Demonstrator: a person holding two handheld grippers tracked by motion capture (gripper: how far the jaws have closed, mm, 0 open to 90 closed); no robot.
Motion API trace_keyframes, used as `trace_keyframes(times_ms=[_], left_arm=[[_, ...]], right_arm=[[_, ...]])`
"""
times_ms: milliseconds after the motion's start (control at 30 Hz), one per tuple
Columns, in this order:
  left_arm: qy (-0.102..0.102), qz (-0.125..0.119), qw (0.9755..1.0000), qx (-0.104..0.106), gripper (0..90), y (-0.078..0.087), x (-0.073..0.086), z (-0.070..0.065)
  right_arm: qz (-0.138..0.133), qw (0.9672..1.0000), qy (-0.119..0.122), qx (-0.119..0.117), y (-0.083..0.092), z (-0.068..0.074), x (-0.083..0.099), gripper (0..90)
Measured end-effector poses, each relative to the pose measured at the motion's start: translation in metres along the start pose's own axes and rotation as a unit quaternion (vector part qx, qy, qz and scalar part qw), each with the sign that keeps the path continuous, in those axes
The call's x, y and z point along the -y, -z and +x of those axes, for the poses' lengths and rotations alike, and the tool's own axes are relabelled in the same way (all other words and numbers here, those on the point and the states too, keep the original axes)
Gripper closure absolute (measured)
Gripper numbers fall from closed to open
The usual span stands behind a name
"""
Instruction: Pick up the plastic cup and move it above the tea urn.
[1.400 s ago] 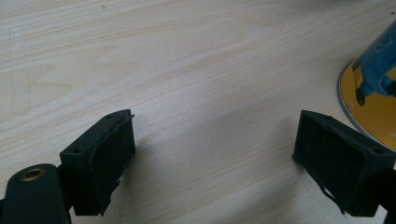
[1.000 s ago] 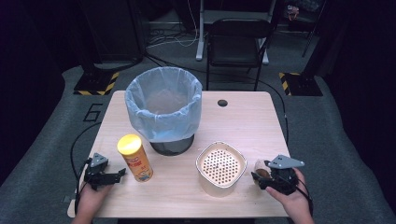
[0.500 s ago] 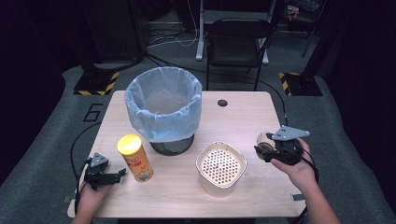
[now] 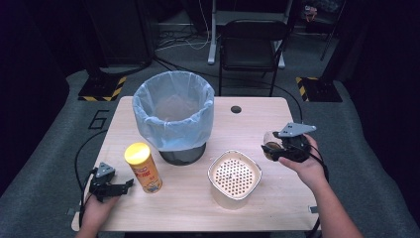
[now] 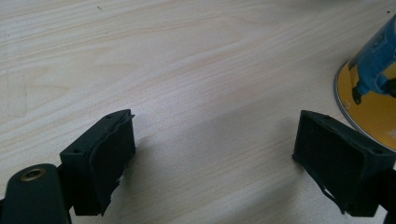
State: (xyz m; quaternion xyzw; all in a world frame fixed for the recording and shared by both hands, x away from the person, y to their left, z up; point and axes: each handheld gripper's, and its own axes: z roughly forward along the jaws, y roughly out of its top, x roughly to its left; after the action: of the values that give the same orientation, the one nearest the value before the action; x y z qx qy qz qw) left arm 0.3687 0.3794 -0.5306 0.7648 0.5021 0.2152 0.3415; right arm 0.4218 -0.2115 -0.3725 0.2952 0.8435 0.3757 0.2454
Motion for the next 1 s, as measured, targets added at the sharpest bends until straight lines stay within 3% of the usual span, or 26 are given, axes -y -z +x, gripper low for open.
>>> trace_keyframes(times_ms=[233,533,700,1000], left_arm=[[0.0,0.0,1.0,0.0,12.2,0.0,0.0,0.0],[0.0,0.0,1.0,0.001,12.2,0.0,0.0,0.0],[0.0,0.0,1.0,0.001,12.2,0.0,0.0,0.0],[0.0,0.0,1.0,0.001,12.2,0.0,0.0,0.0]], right_arm=[[-0.024,0.9986,0.044,-0.018,-0.017,0.006,-0.02,33.8],[-0.076,0.9943,0.06,-0.045,-0.037,0.009,-0.035,33.3],[-0.076,0.992,0.088,-0.048,-0.041,0.014,-0.042,33.3],[-0.08,0.9882,0.126,-0.032,-0.037,0.023,-0.045,33.8]])
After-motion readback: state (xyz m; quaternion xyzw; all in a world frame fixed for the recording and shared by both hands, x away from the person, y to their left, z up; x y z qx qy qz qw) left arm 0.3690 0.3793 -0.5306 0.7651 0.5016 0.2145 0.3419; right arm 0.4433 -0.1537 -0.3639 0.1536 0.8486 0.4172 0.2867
